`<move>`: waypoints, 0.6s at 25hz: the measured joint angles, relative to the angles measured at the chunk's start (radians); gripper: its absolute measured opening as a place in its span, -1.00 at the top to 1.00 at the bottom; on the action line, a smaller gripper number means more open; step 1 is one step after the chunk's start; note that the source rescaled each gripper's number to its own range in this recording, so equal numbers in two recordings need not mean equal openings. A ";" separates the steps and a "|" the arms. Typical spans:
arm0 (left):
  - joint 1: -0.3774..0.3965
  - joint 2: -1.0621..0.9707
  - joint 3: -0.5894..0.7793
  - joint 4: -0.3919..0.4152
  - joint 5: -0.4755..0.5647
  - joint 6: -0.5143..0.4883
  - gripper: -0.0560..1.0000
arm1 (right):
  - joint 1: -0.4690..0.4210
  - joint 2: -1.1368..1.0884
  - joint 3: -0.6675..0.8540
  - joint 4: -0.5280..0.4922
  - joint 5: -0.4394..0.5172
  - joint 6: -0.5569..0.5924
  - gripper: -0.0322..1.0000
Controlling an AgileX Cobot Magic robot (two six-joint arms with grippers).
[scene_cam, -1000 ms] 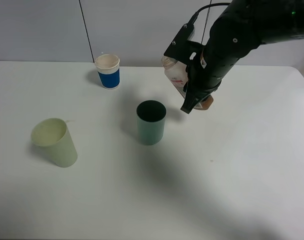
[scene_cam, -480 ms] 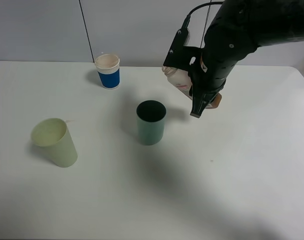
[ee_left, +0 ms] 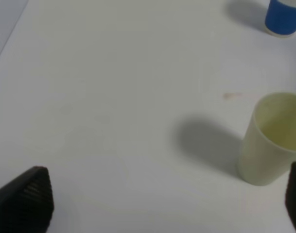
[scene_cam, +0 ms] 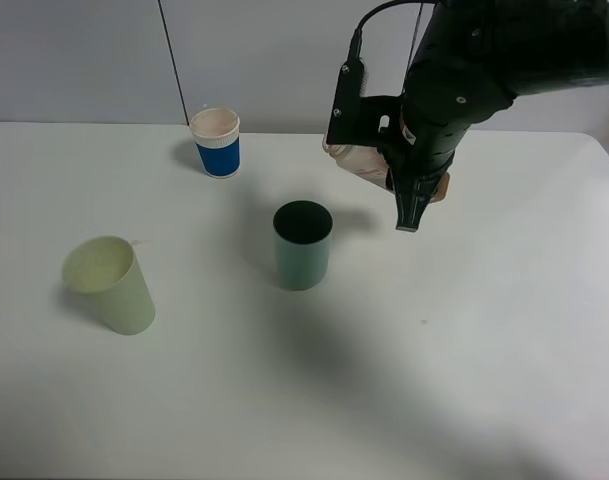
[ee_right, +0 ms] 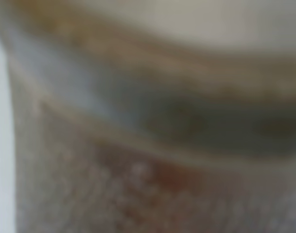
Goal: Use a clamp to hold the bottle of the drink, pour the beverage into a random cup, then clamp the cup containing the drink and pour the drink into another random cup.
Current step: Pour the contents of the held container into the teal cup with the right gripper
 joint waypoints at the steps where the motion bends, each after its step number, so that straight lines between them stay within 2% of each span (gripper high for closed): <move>1: 0.000 0.000 0.000 0.000 0.000 0.000 -0.77 | 0.001 0.000 0.000 -0.006 0.000 -0.002 0.92; 15: 0.000 0.000 0.000 0.000 0.000 0.000 -0.77 | 0.035 0.000 0.000 -0.060 -0.036 -0.007 0.92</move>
